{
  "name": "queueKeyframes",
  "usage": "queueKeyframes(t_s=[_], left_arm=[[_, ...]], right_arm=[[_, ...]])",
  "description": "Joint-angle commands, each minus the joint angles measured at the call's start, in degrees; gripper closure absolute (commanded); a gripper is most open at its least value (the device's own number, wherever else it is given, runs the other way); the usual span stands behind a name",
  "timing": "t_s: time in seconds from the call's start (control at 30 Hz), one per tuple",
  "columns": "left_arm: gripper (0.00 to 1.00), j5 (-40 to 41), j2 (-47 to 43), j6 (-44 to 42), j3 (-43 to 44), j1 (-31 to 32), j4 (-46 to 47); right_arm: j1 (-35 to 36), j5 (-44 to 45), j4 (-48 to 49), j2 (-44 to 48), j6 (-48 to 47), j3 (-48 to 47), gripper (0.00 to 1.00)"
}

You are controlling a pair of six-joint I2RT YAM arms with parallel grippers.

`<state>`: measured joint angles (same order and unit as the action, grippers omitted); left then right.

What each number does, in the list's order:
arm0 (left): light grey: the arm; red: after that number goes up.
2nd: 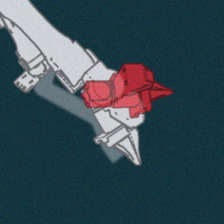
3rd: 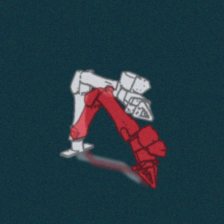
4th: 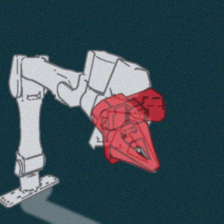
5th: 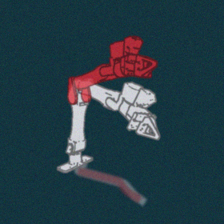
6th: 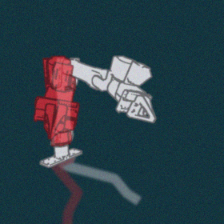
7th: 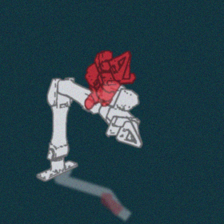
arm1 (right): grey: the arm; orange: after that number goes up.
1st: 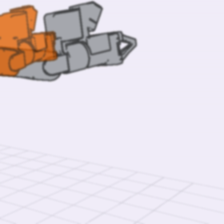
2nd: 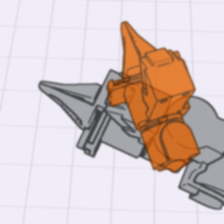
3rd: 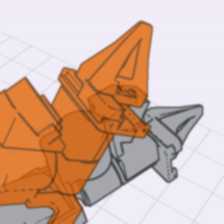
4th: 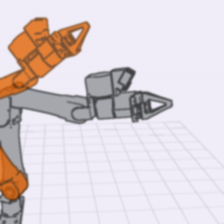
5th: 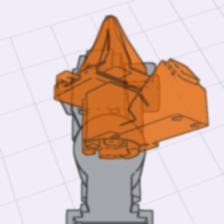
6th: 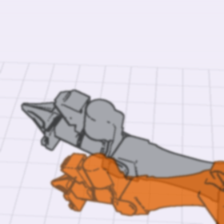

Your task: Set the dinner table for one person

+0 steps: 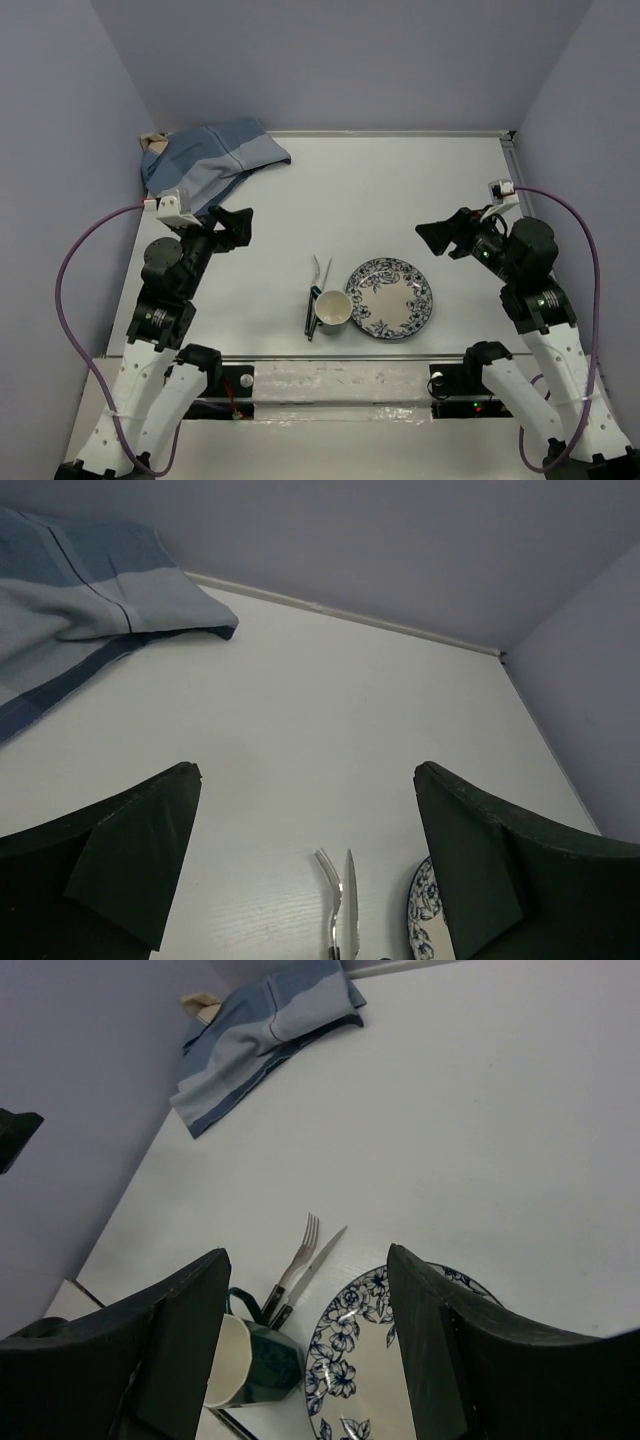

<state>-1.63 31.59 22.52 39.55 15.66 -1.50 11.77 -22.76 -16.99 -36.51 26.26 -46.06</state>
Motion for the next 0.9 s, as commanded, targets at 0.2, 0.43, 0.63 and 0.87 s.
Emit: queueKeyframes(t_s=[0.2, 0.43, 0.63, 0.87], left_arm=[[0.01, 12.08, 14.95, 2.17, 7.63, -1.15, 1.75], [0.06, 13.95, 32.28, 4.10, 13.44, -11.77, 4.13], [0.33, 14.37, 45.47, 2.10, 16.17, -26.02, 4.66], [0.32, 8.75, 58.57, 0.24, 18.19, -30.95, 9.58]], right_arm=[[0.27, 0.62, 0.47, -2.69, -3.85, -2.01, 0.31], [0.27, -1.84, 3.98, -2.95, -1.31, 0.79, 0.32], [0.27, -3.60, 6.36, -3.04, -0.42, 3.43, 0.32], [0.27, -4.83, 7.32, -2.95, 0.19, 4.93, 0.33]])
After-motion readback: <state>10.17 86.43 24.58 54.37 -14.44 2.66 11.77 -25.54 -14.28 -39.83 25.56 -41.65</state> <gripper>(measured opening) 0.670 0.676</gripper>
